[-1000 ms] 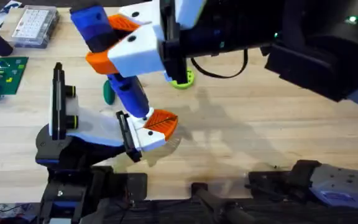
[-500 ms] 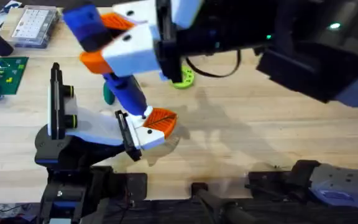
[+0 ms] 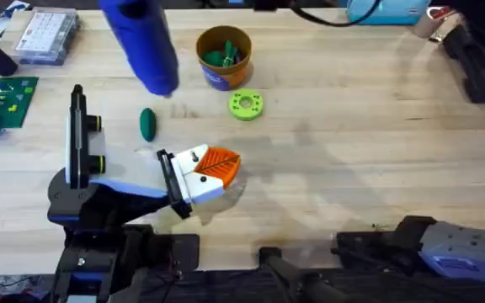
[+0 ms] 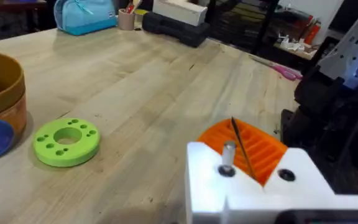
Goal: Pick up the gripper from the table and insert it into the empty holder that is missing its gripper. Then pick up a screw, insert it into the mounting hole, and use the screwdriver to tighten it. Finally, clean up the table by picking up the vegetable and placing it into the bucket.
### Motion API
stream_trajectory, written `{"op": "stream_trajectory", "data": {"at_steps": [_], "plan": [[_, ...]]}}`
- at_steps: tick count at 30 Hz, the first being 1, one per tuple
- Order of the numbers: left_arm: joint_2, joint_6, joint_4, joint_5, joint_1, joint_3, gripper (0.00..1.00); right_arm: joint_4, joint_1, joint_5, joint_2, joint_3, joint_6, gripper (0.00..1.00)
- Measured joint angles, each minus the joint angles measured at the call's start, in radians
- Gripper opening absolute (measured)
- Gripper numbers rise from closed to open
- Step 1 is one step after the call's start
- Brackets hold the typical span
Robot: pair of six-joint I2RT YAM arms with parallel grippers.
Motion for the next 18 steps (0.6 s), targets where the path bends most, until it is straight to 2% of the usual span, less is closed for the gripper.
{"op": "stream_trajectory", "data": {"at_steps": [6,9,14,18], "plan": [[0.0,0.0,0.0,0.0,0.0,0.0,0.007,-0.256,-0.053,0.01,0.0,0.004,-0.088,0.056],[0.0,0.0,0.0,0.0,0.0,0.0,0.007,-0.393,-0.095,0.066,0.0,0.005,-0.168,0.057],[0.0,0.0,0.0,0.0,0.0,0.0,0.007,-0.603,-0.171,0.264,0.0,0.004,-0.299,0.057],[0.0,0.0,0.0,0.0,0.0,0.0,0.007,-0.691,-0.24,0.443,0.001,0.004,-0.383,0.056]]}}
